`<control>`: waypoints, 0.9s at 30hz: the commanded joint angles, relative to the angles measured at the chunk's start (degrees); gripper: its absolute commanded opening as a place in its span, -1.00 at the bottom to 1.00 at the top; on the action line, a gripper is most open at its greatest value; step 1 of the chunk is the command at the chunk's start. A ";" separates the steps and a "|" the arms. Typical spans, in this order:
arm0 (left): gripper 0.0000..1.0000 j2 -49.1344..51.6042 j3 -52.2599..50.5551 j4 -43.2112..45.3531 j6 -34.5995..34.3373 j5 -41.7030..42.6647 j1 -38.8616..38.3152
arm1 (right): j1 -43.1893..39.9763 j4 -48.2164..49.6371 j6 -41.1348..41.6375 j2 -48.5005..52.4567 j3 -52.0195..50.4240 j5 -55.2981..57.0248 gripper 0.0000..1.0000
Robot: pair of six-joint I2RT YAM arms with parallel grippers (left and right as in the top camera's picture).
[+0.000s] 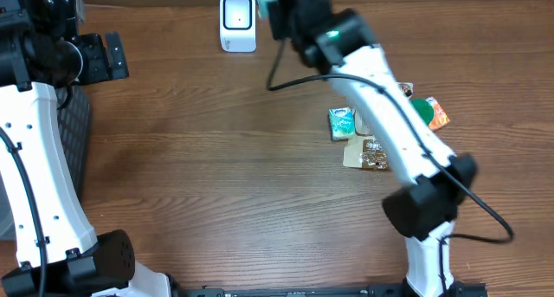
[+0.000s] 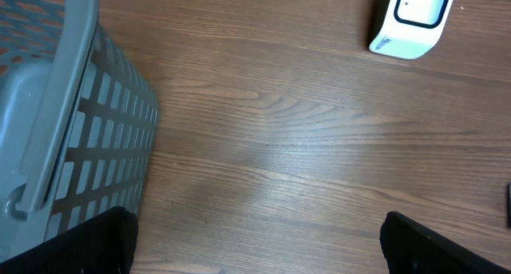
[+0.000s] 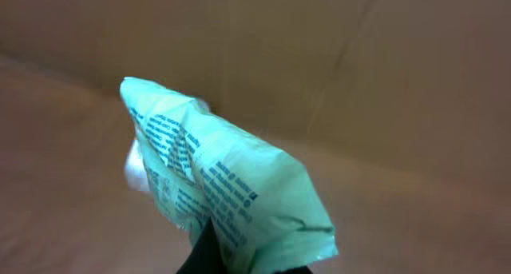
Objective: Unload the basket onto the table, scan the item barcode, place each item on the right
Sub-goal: 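Hold the wipes pack in front of the scanner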
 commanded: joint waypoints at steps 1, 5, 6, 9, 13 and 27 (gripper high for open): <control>0.99 -0.26 1.05 0.24 1.09 -0.15 -0.37 | 1.22 8.92 -14.08 4.94 1.68 12.72 -0.92; 0.99 -0.26 1.05 0.24 1.09 -0.15 -0.37 | 1.36 20.00 -30.91 9.99 1.66 12.70 -0.92; 0.99 -0.26 1.05 0.24 1.09 -0.15 -0.37 | 1.57 23.12 -36.09 11.45 1.64 12.70 -0.92; 0.99 -0.26 1.05 0.24 1.09 -0.15 -0.37 | 2.36 31.80 -51.15 15.45 1.64 12.70 -0.92; 0.99 -0.26 1.05 0.24 1.09 -0.15 -0.37 | 3.32 42.32 -69.33 20.76 1.64 12.66 -0.92; 0.99 -0.26 1.05 0.24 1.09 -0.15 -0.37 | 4.15 56.81 -81.46 28.52 1.64 13.60 -0.92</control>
